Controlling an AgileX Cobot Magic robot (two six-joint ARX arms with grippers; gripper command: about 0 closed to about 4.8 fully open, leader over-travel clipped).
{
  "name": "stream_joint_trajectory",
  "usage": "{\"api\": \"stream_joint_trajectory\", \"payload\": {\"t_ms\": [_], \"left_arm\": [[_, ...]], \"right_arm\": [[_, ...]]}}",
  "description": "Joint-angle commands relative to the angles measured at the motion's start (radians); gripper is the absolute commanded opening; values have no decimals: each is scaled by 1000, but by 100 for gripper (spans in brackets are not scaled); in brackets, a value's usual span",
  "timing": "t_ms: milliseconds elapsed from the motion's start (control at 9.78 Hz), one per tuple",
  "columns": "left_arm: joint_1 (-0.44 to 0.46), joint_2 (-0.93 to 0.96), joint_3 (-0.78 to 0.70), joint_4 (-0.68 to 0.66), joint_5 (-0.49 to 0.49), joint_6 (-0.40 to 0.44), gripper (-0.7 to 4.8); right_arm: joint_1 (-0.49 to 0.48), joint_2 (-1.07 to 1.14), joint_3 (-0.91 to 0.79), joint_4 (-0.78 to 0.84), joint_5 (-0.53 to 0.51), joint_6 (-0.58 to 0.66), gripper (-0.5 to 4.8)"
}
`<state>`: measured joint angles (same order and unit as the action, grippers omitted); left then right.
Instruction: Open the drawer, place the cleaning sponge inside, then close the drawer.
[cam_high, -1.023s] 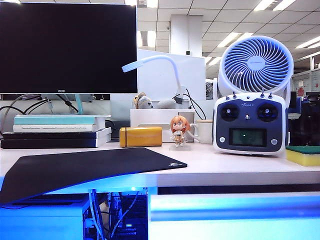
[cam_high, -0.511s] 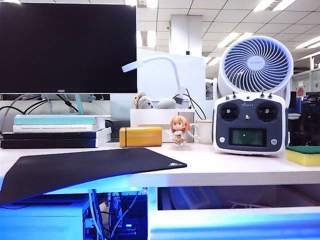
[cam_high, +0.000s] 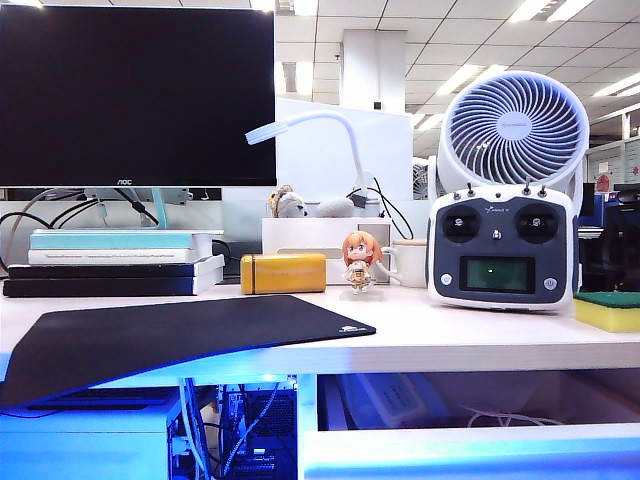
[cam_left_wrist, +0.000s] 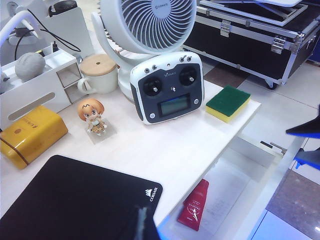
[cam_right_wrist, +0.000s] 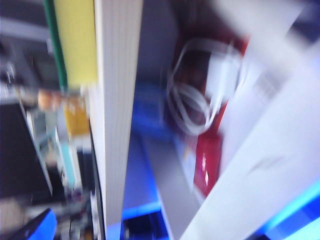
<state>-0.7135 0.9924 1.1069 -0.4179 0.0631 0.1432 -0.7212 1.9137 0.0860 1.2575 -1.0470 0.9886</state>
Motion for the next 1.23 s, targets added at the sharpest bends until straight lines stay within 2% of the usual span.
{"api": "stream_joint_trajectory", "payload": {"t_ms": [102,205,921,1125,1227], "left_arm": [[0,-2,4,16,1,6,-5],[0,-2,4,16,1,6,-5],[0,-2,5,16,1,6,-5],[0,-2,5,16,1,6,-5],[0,-2,5,16,1,6,-5]], "right_arm": [[-43,-20,12,137,145,-29,479],[-43,-20,12,130,217,-42,479],[-46,-20,17,138,448,-84,479],[-46,-25,76,149,446,-100,479],[-46,-30,141,159,417,-48,479]]}}
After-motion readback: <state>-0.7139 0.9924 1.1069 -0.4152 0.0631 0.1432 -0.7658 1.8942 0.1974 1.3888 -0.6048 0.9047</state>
